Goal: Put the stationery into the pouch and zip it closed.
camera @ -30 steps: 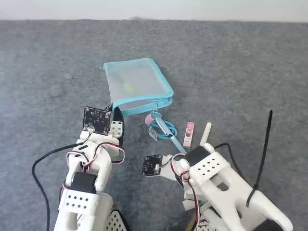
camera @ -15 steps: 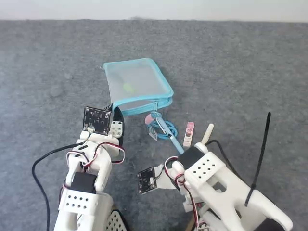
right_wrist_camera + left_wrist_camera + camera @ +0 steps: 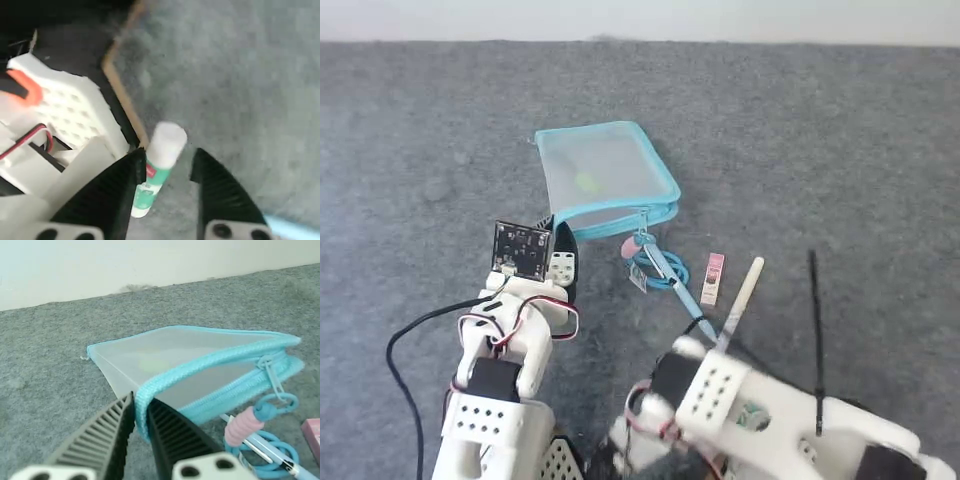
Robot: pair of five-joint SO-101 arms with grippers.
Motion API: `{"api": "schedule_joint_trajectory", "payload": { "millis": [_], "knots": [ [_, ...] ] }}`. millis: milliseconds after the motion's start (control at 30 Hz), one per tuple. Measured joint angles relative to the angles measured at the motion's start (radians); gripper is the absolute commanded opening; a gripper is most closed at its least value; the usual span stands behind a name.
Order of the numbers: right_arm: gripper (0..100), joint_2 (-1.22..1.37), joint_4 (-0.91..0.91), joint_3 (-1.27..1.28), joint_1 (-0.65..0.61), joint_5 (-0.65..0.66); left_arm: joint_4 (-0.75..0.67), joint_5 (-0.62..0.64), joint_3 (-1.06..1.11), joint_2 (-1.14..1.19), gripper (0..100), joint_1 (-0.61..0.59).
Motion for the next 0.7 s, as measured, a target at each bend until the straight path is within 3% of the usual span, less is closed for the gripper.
{"api": "schedule_joint_trajectory", "payload": {
  "millis": [200,700],
  "knots": [
    [14.4,0.000,-0.038,0.026,-0.018,-0.037,0.000,0.000,0.000,0.000,1,-0.038],
    [14.0,-0.020,-0.267,0.195,0.247,-0.008,0.000,0.000,0.000,0.000,1,-0.043]
  ]
}}
